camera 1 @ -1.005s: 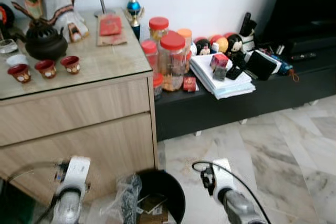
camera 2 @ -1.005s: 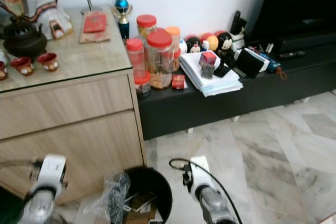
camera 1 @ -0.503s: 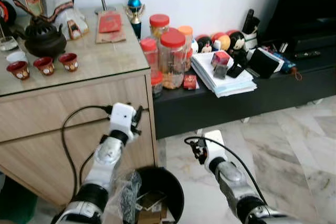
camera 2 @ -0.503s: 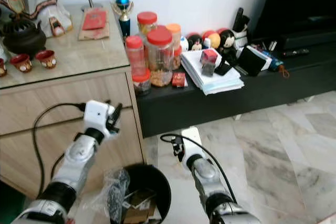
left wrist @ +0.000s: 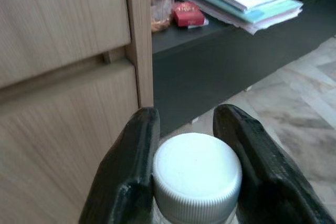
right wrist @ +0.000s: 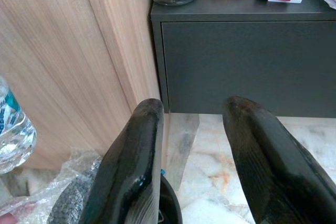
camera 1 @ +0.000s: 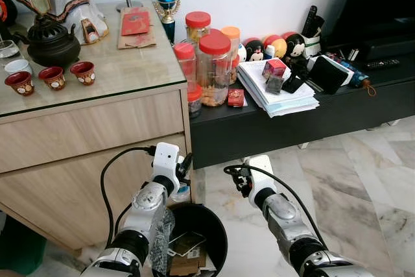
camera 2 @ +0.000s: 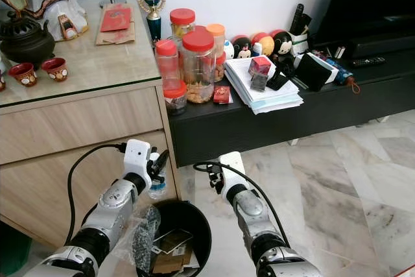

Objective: Picking trash to rubbish bin

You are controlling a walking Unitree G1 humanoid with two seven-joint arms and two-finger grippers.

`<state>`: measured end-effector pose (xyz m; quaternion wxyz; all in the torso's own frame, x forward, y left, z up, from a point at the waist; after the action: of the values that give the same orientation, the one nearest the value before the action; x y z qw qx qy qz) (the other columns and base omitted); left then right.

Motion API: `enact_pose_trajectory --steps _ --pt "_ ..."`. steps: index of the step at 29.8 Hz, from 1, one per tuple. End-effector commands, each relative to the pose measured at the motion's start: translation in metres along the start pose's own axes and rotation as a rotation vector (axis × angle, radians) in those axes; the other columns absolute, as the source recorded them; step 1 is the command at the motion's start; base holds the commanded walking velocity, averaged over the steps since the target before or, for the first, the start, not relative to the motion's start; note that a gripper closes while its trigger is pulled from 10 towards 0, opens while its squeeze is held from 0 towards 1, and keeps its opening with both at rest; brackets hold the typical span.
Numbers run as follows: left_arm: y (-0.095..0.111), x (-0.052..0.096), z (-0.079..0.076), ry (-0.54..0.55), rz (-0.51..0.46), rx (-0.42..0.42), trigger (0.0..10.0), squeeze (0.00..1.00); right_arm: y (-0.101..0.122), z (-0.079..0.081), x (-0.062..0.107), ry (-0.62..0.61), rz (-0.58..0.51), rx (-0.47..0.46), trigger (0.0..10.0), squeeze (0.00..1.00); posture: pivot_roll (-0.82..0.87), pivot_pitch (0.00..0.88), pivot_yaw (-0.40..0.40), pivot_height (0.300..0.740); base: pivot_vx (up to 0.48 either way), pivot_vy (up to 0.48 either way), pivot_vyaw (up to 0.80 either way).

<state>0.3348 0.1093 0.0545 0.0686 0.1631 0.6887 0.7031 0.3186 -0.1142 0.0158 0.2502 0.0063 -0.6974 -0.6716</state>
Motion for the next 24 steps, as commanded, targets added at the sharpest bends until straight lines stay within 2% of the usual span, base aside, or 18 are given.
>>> enact_pose_trajectory --steps 1,11,12,15,16,18,20,23,24 --pt "0.0 0.0 0.001 -0.005 0.0 -0.028 10.0 1.0 0.0 0.001 0.0 0.003 -0.009 0.003 10.0 0.0 0.03 0.068 -0.012 0.74 0.0 0.0 0.0" --pt "0.003 -0.001 0.003 -0.011 -0.006 -0.053 10.0 1.0 -0.003 0.005 0.0 0.012 0.002 0.005 10.0 0.0 0.03 0.064 -0.012 0.74 0.0 0.0 0.0" --pt "0.003 -0.001 0.003 -0.011 -0.007 -0.059 10.0 0.03 -0.003 0.005 0.001 0.012 0.003 0.005 10.0 0.0 0.03 0.065 -0.011 0.74 0.0 0.0 0.0" --pt "0.007 0.002 0.01 0.015 -0.03 -0.072 10.0 0.0 -0.009 0.003 0.003 0.004 0.02 0.001 10.0 0.0 0.03 0.065 -0.011 0.74 0.0 0.0 0.0" --pt "0.009 0.009 0.02 0.061 -0.06 -0.083 10.0 0.0 -0.016 0.002 0.007 -0.004 0.046 -0.004 10.0 0.0 0.03 0.069 -0.008 0.74 0.0 0.0 0.0" --pt "0.011 0.014 0.027 0.096 -0.08 -0.089 10.0 0.0 -0.022 0.001 0.009 -0.007 0.063 -0.01 10.0 0.0 0.03 0.069 -0.008 0.74 0.0 0.0 0.0" --pt "0.011 0.017 0.03 0.108 -0.085 -0.089 10.0 0.0 -0.024 0.001 0.01 -0.009 0.069 -0.015 10.0 0.0 0.03 0.069 -0.008 0.74 0.0 0.0 0.0" --pt "0.003 0.053 0.064 0.286 -0.12 -0.107 10.0 0.0 -0.047 0.0 0.021 -0.029 0.147 -0.027 10.0 0.0 0.04 0.075 -0.005 0.74 0.0 0.0 0.0" --pt "-0.005 0.073 0.08 0.382 -0.113 -0.117 10.0 0.0 -0.059 -0.002 0.028 -0.053 0.184 -0.039 10.0 0.0 0.05 0.074 -0.006 0.74 0.0 0.0 0.0"
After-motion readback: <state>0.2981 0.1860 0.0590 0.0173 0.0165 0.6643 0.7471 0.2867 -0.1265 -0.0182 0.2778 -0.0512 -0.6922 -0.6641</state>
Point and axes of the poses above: a point about 5 cm out from each wrist's last joint towards the gripper, its own x axis pointing back from the gripper into the wrist, its own y axis along the axis of the wrist's last joint, z = x × y, the point moved 1 cm from there along -x, pointing out of the wrist towards the gripper, and after that the axes turned 1 degree about -x, right-handed, at the moved point
